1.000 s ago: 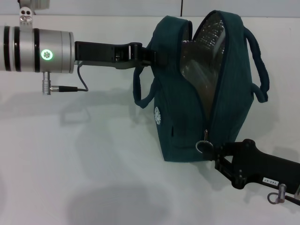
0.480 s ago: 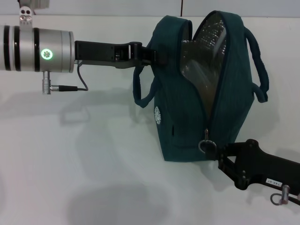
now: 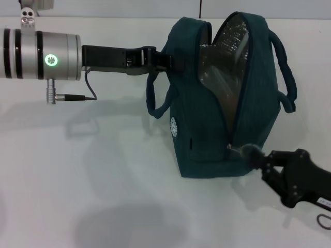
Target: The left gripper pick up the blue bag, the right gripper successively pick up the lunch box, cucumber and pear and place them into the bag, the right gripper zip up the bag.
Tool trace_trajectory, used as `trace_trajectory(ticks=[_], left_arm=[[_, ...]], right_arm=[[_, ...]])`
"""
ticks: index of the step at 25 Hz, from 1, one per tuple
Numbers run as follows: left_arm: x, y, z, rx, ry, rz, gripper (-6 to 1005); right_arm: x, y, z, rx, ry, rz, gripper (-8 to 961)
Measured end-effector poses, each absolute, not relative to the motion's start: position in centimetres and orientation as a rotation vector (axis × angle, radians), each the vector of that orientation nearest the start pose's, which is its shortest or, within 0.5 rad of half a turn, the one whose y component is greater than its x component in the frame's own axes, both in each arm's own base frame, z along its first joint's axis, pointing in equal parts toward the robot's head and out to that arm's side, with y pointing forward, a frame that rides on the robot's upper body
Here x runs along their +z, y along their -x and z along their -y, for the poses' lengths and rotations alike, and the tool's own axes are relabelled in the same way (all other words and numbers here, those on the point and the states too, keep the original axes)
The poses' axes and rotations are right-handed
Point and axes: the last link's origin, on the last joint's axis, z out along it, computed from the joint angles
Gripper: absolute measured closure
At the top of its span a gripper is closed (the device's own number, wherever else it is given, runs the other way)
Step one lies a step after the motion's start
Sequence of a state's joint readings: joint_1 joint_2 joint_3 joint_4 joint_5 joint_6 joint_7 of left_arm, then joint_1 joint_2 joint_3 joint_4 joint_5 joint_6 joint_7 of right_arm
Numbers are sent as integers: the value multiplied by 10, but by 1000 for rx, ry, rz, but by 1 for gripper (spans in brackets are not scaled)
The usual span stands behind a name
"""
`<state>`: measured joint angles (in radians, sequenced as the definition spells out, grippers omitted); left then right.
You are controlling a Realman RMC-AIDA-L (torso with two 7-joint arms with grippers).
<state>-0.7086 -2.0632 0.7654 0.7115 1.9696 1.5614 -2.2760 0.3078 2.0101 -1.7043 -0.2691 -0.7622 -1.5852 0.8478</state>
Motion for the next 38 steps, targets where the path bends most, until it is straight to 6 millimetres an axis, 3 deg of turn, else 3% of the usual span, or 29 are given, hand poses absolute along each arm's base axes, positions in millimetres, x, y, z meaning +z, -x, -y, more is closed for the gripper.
trace_trajectory(ticks=[13, 25, 32, 38], left_arm=[[4, 189, -372, -869, 2630, 1509, 958], [28, 203, -346, -1267, 2582, 1119, 807], [33, 223, -321, -1334, 2552, 978, 536], [27, 242, -293, -1385, 2550, 881, 286]], right_arm=[[-40, -270, -247, 1271, 2473, -508, 936], [-32, -253, -262, 1330, 2428, -394, 936], [-21, -238, -279, 1385, 2337, -302, 936], [-22, -214, -308, 1396, 2340, -234, 936]])
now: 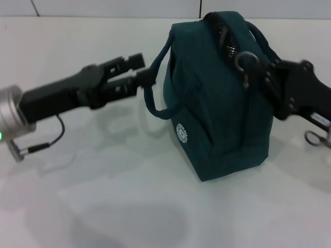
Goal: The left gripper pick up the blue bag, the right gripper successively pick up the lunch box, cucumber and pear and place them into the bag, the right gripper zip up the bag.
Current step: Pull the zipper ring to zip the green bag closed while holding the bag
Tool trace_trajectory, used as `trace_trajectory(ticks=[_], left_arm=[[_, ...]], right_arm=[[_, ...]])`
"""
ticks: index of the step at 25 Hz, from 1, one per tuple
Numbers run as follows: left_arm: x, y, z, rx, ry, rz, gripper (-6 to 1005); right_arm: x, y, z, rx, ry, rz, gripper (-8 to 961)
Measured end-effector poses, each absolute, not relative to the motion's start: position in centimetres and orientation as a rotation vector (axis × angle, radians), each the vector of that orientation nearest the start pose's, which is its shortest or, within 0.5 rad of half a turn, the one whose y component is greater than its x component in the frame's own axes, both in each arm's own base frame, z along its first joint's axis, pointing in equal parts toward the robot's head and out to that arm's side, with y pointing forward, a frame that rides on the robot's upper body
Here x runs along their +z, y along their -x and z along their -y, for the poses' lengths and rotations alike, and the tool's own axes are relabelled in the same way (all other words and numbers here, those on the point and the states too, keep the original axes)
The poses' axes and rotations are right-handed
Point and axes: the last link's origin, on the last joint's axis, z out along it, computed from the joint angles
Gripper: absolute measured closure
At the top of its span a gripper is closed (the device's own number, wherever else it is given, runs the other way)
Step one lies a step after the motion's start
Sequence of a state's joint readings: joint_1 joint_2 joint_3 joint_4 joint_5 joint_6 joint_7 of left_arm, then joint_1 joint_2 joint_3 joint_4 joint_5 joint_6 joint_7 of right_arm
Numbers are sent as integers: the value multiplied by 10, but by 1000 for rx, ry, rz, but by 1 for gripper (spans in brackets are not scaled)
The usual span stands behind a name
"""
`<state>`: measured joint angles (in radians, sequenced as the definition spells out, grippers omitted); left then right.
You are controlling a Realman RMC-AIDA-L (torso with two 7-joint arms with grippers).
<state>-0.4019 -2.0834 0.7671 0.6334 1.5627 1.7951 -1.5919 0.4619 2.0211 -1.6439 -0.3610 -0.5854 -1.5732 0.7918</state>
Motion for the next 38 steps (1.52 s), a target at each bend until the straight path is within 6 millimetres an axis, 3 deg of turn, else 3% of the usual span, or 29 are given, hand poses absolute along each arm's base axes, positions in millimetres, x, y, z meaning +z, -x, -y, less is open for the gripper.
trace_trajectory(ticks=[3, 15, 29, 38], left_arm=[[21, 251, -284, -1387, 2528, 881, 150], [-1, 273, -266, -1356, 2447, 874, 116], [-18, 258, -302, -1301, 2389, 789, 153], [-28, 250, -316, -1260, 2402, 824, 176]], right_arm=[[-25, -202, -318, 1390, 2373, -211, 936], [-33, -162, -354, 1339, 2424, -116, 936], [-34, -159, -356, 1331, 2418, -112, 935], [-32, -162, -356, 1339, 2400, -126, 935]])
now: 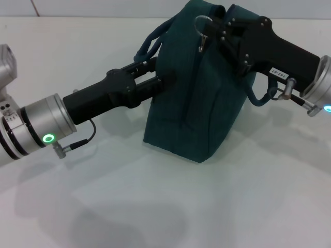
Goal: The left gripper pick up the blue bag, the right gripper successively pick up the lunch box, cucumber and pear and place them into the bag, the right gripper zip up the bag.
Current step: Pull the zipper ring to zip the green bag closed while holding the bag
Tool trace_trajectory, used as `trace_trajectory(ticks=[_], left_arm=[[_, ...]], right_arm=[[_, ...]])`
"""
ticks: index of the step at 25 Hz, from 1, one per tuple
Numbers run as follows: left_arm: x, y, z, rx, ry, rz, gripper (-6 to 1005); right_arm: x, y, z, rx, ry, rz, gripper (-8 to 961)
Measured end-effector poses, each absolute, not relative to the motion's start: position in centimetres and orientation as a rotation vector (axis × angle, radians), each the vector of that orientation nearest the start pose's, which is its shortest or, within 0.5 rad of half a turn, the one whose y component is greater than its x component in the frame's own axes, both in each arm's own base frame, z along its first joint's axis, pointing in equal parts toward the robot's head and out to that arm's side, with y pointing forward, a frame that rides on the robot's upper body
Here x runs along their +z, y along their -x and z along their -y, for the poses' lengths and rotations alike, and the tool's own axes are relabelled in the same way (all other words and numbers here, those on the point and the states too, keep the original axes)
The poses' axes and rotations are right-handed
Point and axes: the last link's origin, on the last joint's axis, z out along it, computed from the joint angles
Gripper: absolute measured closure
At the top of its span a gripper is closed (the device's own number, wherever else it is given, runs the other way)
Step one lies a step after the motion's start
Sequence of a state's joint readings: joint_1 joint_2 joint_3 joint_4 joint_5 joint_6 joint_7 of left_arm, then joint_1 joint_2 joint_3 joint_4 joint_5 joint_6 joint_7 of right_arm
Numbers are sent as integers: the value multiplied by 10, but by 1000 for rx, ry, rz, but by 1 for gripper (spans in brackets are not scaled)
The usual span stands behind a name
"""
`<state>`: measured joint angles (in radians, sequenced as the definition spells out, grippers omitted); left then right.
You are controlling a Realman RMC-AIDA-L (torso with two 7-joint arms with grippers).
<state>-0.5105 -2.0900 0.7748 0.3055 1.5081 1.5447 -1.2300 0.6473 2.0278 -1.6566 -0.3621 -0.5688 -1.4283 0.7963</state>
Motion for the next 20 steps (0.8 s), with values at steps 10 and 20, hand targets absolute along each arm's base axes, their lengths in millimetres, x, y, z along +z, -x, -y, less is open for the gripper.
trace_trajectory(ticks=[10, 20], left_arm=[[-30, 251, -316, -1240, 2419, 824, 501], [-31, 250, -316, -1230, 2445, 815, 893]], right_arm=[[-31, -163, -356, 1352, 2388, -140, 935], [-31, -163, -355, 1356, 2388, -145, 935]])
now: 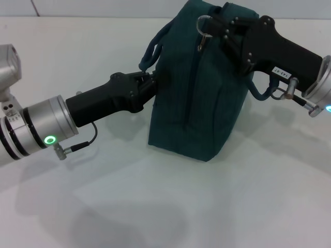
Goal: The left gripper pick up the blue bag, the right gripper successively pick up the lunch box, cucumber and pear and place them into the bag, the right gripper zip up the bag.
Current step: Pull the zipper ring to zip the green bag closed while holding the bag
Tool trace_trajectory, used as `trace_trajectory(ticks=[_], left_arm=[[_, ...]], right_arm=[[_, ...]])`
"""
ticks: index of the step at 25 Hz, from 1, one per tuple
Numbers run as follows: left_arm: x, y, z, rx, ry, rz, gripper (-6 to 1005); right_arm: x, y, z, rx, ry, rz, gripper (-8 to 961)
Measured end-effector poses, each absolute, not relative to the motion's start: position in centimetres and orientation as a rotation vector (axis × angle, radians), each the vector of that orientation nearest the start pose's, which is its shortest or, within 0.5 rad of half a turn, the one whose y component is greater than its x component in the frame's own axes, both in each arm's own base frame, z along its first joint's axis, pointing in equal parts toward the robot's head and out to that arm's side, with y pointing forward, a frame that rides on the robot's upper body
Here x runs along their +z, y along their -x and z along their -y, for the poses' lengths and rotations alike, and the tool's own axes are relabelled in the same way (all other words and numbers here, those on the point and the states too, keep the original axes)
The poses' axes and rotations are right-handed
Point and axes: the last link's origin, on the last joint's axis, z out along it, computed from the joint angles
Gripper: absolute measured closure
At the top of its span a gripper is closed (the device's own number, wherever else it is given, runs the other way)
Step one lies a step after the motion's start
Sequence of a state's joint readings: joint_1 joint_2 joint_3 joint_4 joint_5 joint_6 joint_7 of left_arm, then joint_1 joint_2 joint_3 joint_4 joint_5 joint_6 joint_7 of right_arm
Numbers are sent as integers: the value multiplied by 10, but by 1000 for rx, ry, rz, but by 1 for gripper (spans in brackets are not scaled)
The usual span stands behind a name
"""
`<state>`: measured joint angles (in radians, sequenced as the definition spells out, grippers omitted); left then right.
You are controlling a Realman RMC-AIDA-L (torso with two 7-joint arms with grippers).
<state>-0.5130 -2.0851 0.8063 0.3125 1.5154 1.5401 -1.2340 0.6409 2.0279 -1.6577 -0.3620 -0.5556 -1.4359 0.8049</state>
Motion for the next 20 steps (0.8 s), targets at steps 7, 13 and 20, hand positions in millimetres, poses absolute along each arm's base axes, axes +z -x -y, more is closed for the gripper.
trace_trajectory(ticks=[7, 13, 20], left_arm=[[-34, 248, -311, -1211, 2507, 798, 937], [-37, 245, -299, -1213, 2620, 764, 942], [-30, 245, -281, -1242, 2758, 735, 945]], right_arm=[[-23, -167, -364, 1391, 2314, -263, 935], [-15, -180, -377, 1360, 2209, -396, 935], [-14, -190, -391, 1286, 2151, -513, 935]])
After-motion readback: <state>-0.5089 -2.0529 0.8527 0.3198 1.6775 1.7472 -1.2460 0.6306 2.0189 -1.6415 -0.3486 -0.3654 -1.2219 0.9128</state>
